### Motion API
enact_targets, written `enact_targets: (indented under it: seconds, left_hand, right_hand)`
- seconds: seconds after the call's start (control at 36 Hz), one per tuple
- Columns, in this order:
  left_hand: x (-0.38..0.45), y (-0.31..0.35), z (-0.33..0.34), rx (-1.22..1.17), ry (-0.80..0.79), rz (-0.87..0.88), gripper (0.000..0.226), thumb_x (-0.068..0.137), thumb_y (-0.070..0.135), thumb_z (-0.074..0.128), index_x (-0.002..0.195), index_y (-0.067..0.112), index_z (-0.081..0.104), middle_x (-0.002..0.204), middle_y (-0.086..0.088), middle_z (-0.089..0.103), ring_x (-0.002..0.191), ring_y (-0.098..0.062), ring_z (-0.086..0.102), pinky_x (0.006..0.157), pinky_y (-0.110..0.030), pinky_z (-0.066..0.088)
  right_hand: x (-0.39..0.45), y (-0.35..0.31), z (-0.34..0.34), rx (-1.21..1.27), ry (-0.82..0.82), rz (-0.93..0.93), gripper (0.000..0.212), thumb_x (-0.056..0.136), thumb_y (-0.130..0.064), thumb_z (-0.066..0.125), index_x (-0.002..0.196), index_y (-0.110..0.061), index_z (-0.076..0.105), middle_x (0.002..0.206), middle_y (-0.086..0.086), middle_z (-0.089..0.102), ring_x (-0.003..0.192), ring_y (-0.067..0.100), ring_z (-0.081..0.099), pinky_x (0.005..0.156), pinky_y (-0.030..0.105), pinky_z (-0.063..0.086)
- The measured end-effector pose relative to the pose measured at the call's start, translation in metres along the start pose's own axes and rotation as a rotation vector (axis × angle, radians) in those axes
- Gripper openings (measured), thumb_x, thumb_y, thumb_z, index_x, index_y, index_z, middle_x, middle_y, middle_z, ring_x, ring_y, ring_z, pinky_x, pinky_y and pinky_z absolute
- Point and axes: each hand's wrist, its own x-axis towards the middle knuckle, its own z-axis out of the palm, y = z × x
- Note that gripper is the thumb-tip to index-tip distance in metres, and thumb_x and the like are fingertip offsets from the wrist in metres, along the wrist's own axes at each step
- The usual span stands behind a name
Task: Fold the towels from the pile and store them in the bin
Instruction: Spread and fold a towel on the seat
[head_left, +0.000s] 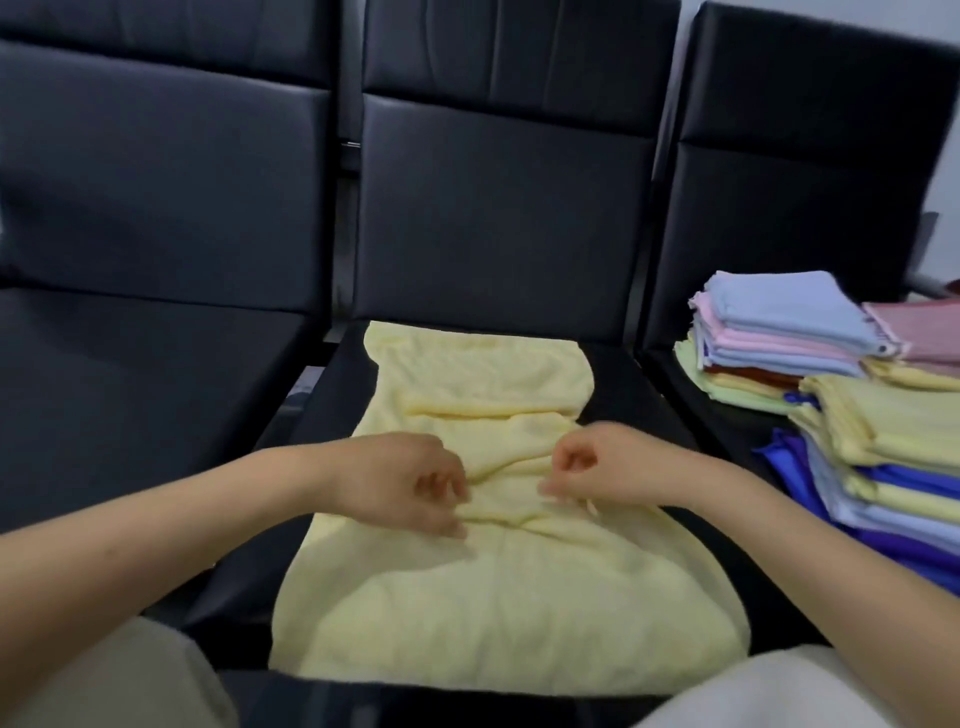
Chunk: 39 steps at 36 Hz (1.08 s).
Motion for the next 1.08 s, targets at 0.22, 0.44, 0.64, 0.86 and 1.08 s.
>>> enact_targets:
  seconds: [0.22, 0.44, 0.64, 0.86, 1.08]
  left_hand:
    - [-0.005, -0.012, 0.022, 0.039, 0.062, 0.07, 0.018, 0.089, 0.031, 0.063, 0.077, 0.034, 0.051, 0.086, 0.015, 0.045, 0.091, -0.002, 0.045, 0.069, -0.007, 0.034]
    - [0.0, -0.021, 0.016, 0.092, 0.424, -0.087, 0.021, 0.096, 0.031, 0.048, 0.076, 0.028, 0.04, 0.071, 0.009, 0.05, 0.064, -0.008, 0.045, 0.056, -0.027, 0.035]
    - [0.017, -0.036, 0.012, 0.014, 0.648, -0.332, 0.007, 0.097, 0.023, 0.046, 0.098, 0.016, 0.049, 0.087, 0.001, 0.06, 0.077, -0.019, 0.056, 0.063, -0.035, 0.046]
    - [0.002, -0.014, 0.014, -0.015, 0.608, -0.116, 0.019, 0.092, 0.042, 0.052, 0.088, 0.025, 0.057, 0.082, 0.01, 0.054, 0.075, -0.008, 0.053, 0.066, -0.026, 0.044]
    - [0.002, -0.003, 0.048, 0.177, 0.372, -0.112, 0.037, 0.09, 0.054, 0.05, 0.111, 0.024, 0.055, 0.112, 0.009, 0.046, 0.11, -0.01, 0.043, 0.083, -0.028, 0.046]
  right_hand:
    - [-0.022, 0.012, 0.015, -0.157, -0.168, -0.106, 0.027, 0.081, -0.039, 0.075, 0.101, -0.028, 0.061, 0.103, -0.014, 0.052, 0.093, 0.009, 0.048, 0.084, 0.024, 0.044]
    - [0.006, 0.01, 0.015, -0.215, 0.346, -0.066, 0.013, 0.089, -0.04, 0.065, 0.088, -0.03, 0.056, 0.082, -0.014, 0.048, 0.078, 0.009, 0.048, 0.06, 0.025, 0.035]
    - [0.029, -0.005, 0.032, 0.042, 0.54, 0.032, 0.03, 0.092, -0.024, 0.058, 0.12, -0.021, 0.049, 0.074, -0.005, 0.059, 0.069, 0.01, 0.056, 0.063, 0.03, 0.047]
    - [0.018, -0.014, 0.051, -0.093, 0.232, -0.163, 0.036, 0.076, -0.057, 0.072, 0.095, -0.029, 0.063, 0.103, -0.017, 0.056, 0.098, 0.003, 0.05, 0.086, 0.024, 0.045]
    - [0.021, -0.012, 0.042, 0.221, 0.268, -0.094, 0.02, 0.1, -0.031, 0.05, 0.1, -0.014, 0.06, 0.095, 0.0, 0.062, 0.086, 0.013, 0.054, 0.079, 0.031, 0.044]
